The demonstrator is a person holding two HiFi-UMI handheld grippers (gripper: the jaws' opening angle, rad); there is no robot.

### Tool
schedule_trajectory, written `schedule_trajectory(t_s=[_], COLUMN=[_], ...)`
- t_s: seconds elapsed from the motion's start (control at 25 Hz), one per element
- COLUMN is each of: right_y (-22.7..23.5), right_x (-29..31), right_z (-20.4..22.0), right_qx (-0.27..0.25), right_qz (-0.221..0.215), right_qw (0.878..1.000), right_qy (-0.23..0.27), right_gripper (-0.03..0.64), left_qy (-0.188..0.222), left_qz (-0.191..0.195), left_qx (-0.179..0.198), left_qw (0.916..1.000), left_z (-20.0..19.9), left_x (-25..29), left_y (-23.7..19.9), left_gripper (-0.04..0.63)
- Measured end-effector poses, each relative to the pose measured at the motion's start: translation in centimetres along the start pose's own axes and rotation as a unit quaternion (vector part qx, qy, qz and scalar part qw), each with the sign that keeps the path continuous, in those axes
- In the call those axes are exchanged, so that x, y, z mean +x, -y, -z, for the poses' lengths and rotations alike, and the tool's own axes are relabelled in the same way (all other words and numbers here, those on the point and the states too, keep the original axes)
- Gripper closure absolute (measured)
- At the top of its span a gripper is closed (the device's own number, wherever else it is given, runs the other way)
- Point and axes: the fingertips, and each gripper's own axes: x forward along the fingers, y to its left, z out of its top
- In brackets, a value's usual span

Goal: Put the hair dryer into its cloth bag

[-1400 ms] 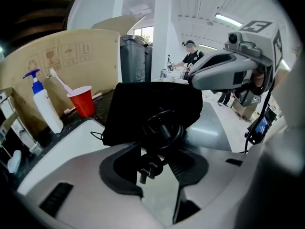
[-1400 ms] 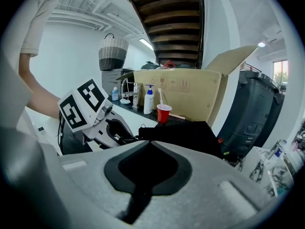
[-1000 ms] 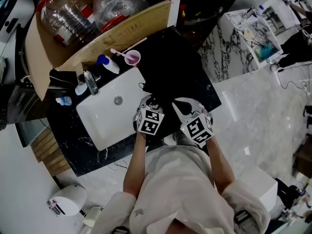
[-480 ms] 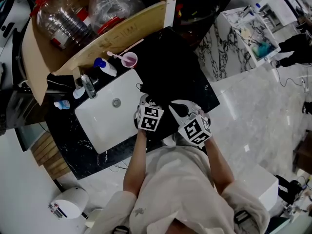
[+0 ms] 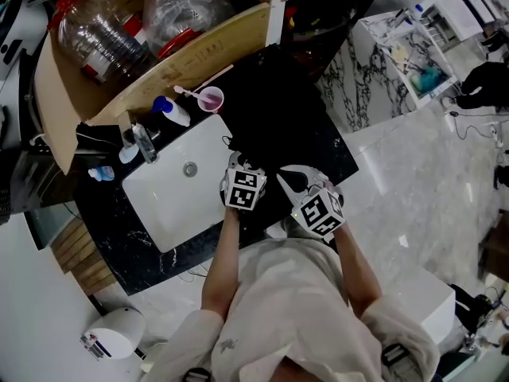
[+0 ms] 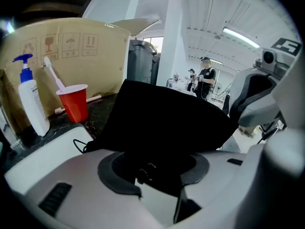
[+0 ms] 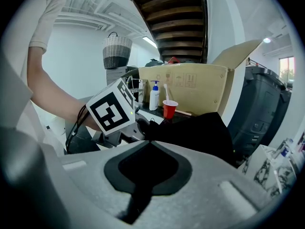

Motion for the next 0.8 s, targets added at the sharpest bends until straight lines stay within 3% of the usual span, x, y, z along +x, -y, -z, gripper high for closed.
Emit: schedule_trajectory(t_s=[0.8], right_y=[0.62], right_x=[0.17], right_z=[0.43], right_qx=[-0.002], right_qz=[0.043], right_qw=[0.999], right_qy=[-0.002], right_gripper=[0.607], left_qy=[0.002], left_qz=[0.009], left_qx=[0.003], left_qw=[1.0], left_z=[0.31], left_x=[-0.95], left_y=[0.58], left_gripper=[0.386])
